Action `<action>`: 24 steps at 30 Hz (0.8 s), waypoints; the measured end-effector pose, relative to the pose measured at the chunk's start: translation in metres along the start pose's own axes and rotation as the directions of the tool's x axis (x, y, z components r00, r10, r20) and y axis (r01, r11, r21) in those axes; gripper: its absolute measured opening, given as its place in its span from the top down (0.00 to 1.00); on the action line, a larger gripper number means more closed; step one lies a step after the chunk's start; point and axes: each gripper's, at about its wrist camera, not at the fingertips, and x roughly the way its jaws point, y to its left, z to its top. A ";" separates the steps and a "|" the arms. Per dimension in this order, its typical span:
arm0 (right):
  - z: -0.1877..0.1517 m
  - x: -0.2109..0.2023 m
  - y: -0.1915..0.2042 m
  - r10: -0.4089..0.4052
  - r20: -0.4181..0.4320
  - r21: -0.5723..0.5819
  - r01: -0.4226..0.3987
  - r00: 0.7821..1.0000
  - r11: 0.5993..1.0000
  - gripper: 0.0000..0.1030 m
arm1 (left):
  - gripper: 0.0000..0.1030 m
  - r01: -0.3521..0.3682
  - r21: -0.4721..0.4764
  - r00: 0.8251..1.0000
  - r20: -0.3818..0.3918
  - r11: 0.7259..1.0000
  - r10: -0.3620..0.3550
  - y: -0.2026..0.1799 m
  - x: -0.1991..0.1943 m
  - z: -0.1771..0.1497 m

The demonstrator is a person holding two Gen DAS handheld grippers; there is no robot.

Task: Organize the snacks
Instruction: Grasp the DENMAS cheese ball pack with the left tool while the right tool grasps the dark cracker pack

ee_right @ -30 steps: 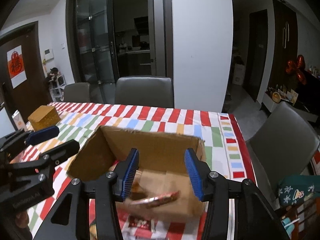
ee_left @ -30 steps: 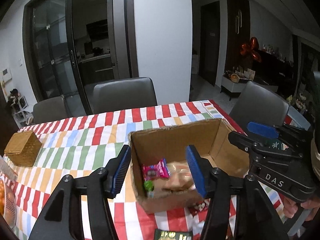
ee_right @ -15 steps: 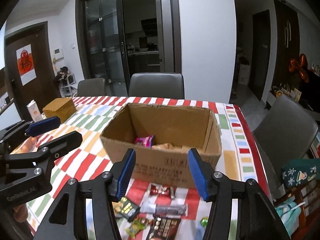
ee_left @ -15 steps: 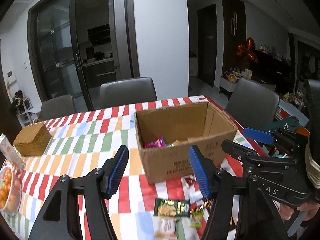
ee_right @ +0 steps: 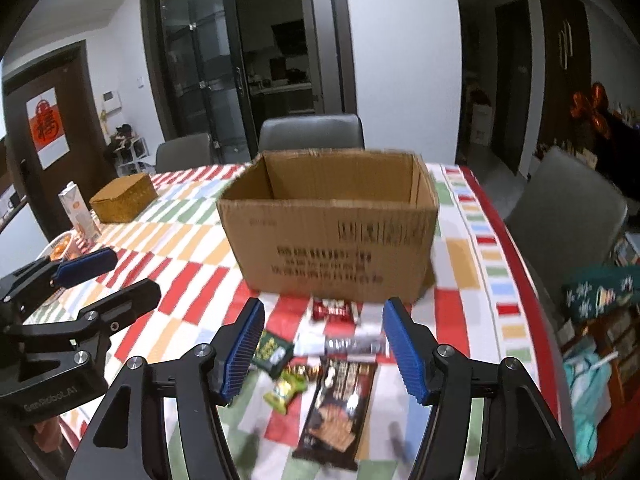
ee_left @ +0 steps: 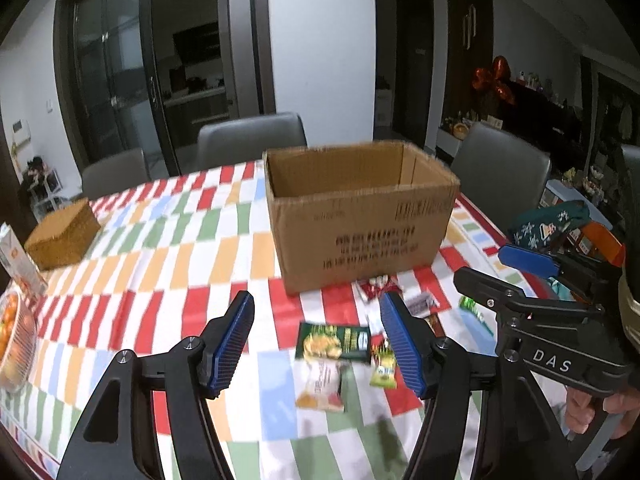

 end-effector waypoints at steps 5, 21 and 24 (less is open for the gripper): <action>-0.024 0.015 -0.004 -0.011 -0.082 0.022 0.013 0.997 1.000 0.39 | 0.37 0.002 -0.030 0.997 -0.076 1.000 -0.004 0.003 0.018 -0.025; -0.080 0.073 -0.005 -0.026 -0.291 0.035 0.038 0.957 0.999 0.39 | 0.37 0.022 -0.056 0.965 -0.259 0.998 -0.035 0.010 0.083 -0.073; -0.084 0.082 -0.006 -0.034 -0.312 0.029 0.045 0.950 0.999 0.39 | 0.37 0.019 -0.048 0.959 -0.281 0.999 -0.032 0.010 0.094 -0.076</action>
